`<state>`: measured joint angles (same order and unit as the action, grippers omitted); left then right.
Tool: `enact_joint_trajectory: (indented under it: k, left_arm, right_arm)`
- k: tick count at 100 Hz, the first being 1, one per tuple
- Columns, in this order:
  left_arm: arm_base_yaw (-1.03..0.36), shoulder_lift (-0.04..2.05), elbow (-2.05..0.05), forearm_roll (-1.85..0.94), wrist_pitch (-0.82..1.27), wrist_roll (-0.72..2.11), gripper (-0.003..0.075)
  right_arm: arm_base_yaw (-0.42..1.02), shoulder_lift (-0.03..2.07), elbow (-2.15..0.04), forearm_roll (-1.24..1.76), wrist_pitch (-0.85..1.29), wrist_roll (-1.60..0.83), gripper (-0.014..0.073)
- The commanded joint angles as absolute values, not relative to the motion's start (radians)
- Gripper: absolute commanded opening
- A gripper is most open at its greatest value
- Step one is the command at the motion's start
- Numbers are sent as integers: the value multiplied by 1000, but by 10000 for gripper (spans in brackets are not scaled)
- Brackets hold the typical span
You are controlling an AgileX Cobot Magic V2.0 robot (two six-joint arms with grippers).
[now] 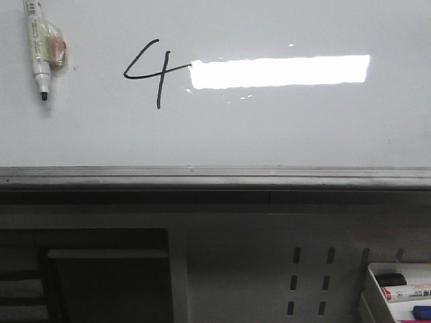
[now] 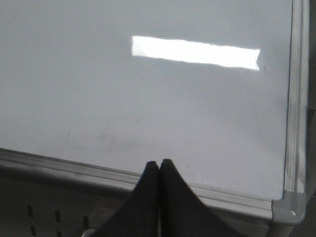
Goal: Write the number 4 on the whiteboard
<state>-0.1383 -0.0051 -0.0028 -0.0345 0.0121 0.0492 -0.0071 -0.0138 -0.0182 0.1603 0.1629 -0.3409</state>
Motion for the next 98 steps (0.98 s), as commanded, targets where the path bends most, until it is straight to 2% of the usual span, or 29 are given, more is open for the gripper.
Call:
enact_joint_trajectory:
  k: [1, 14, 98]
  left_arm:
    - [-134, -31, 26, -37, -57, 36, -20]
    - [-134, -31, 26, -37, -57, 36, -20]
    - [-134, -31, 26, -37, -57, 36, -20]
  right_arm:
    - [-13, -23, -24, 103, 66, -316, -66]
    - [-13, -30, 31, 69, 25, -315, -66]
    - [-13, -30, 29, 54, 56, -315, -66]
